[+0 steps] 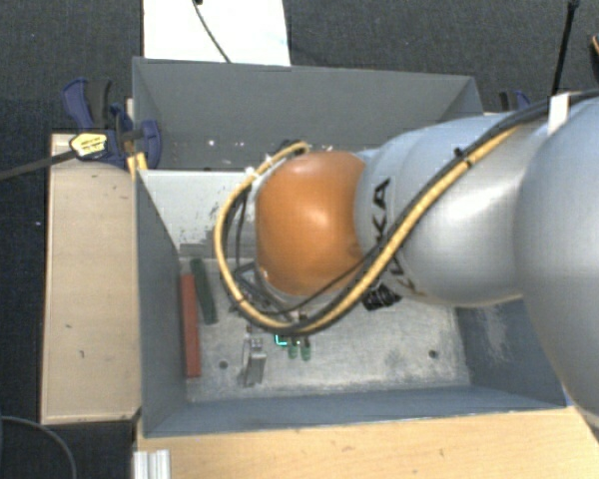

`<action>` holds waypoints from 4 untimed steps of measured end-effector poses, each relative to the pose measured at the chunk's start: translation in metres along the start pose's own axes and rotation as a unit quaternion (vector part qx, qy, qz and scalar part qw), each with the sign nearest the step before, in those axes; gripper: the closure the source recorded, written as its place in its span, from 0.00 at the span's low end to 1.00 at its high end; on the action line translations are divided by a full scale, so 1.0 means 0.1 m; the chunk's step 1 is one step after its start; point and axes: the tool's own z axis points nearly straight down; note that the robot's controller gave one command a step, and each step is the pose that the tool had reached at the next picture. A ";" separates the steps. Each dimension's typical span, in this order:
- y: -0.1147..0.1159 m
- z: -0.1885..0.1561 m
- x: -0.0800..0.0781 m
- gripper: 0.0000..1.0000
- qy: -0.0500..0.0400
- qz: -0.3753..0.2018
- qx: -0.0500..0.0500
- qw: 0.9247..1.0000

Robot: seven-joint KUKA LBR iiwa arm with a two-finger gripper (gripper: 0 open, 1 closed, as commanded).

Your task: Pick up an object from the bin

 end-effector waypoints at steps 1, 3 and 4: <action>-0.57 0.93 -0.14 0.00 0.000 0.045 0.002 0.999; -0.47 1.00 -0.88 0.00 -0.005 0.073 -0.002 0.997; -0.48 1.00 -0.88 1.00 -0.005 0.076 -0.002 0.997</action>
Offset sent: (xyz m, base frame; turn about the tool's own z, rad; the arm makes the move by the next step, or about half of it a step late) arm 0.0146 -0.0534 -0.0888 0.0828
